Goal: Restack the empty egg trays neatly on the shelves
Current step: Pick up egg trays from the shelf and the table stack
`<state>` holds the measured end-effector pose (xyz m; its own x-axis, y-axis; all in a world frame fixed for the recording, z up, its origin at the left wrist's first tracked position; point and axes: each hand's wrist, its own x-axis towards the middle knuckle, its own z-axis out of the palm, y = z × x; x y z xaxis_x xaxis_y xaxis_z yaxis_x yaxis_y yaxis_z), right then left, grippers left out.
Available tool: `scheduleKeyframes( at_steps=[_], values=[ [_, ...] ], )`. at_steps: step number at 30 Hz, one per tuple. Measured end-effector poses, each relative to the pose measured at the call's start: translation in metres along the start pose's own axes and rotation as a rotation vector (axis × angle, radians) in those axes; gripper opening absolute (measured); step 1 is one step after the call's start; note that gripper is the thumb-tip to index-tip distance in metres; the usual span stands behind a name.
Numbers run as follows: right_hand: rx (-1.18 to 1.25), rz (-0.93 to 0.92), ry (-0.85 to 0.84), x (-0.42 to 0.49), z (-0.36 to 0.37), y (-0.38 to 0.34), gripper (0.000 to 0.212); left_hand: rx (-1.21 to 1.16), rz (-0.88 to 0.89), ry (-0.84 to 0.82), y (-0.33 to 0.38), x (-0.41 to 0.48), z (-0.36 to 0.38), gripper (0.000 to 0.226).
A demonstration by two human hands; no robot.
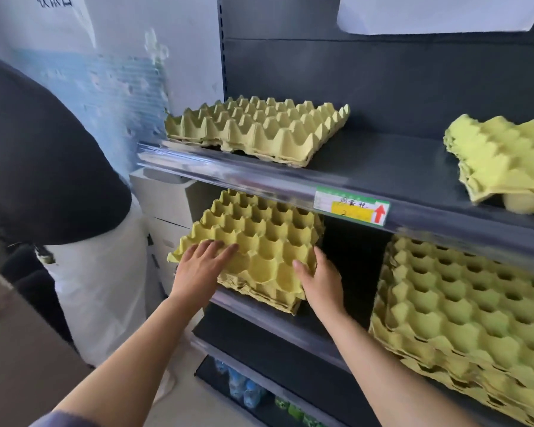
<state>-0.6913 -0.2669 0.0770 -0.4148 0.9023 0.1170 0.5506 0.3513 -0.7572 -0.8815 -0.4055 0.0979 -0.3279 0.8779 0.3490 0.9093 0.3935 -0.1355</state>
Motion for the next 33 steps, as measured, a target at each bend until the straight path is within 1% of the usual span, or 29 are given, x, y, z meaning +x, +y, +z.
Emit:
scheduleKeyframes(
  at_steps=[3, 5, 7, 10, 11, 12, 13, 16, 18, 20, 22, 23, 27, 29, 32, 33],
  values=[
    [-0.040, 0.028, 0.022, 0.019, 0.021, -0.008, 0.069, -0.065, 0.033, -0.022, -0.021, 0.023, 0.017, 0.077],
    [-0.087, 0.062, 0.037, 0.028, 0.034, -0.012, 0.069, -0.104, 0.056, -0.089, -0.034, 0.036, 0.032, 0.076],
    [-0.166, 0.108, 0.001, 0.032, 0.043, -0.013, 0.068, -0.157, 0.091, -0.146, -0.045, 0.044, 0.046, 0.074],
    [-0.277, 0.175, -0.070, 0.031, 0.053, -0.009, 0.068, -0.227, 0.182, -0.333, -0.059, 0.045, 0.067, 0.067],
    [-0.291, 0.185, -0.075, 0.029, 0.055, -0.008, 0.068, -0.234, 0.203, -0.395, -0.063, 0.042, 0.073, 0.069],
    [-0.301, 0.185, -0.074, 0.028, 0.055, -0.008, 0.068, -0.231, 0.216, -0.418, -0.066, 0.040, 0.077, 0.072],
    [-0.315, 0.183, -0.070, 0.027, 0.056, -0.008, 0.068, -0.224, 0.225, -0.396, -0.068, 0.039, 0.081, 0.074],
    [-0.364, 0.168, -0.069, 0.026, 0.054, -0.012, 0.067, -0.237, 0.209, -0.253, -0.065, 0.042, 0.078, 0.088],
    [-0.412, 0.137, -0.069, 0.024, 0.049, -0.016, 0.065, -0.254, 0.219, -0.166, -0.060, 0.047, 0.072, 0.078],
    [-0.477, 0.075, -0.021, 0.020, 0.041, -0.019, 0.060, -0.239, 0.262, -0.093, -0.050, 0.052, 0.060, 0.059],
    [-0.566, -0.038, 0.056, 0.013, 0.029, -0.020, 0.054, -0.230, 0.315, -0.003, -0.035, 0.057, 0.046, 0.035],
    [-0.604, -0.093, 0.093, 0.009, 0.022, -0.019, 0.050, -0.244, 0.345, 0.036, -0.025, 0.059, 0.040, 0.028],
    [-0.648, -0.259, 0.287, -0.010, -0.017, -0.008, 0.035, -0.305, 0.422, 0.105, 0.027, 0.061, 0.007, 0.028],
    [-0.674, -0.302, 0.369, -0.025, -0.046, -0.001, 0.030, -0.334, 0.461, 0.162, 0.062, 0.057, -0.011, 0.025],
    [-0.683, -0.288, 0.392, -0.055, -0.097, 0.019, 0.037, -0.364, 0.514, 0.240, 0.122, 0.044, -0.044, 0.020],
    [-0.688, -0.285, 0.400, -0.066, -0.114, 0.026, 0.037, -0.370, 0.526, 0.257, 0.141, 0.039, -0.052, 0.015]
  ],
)
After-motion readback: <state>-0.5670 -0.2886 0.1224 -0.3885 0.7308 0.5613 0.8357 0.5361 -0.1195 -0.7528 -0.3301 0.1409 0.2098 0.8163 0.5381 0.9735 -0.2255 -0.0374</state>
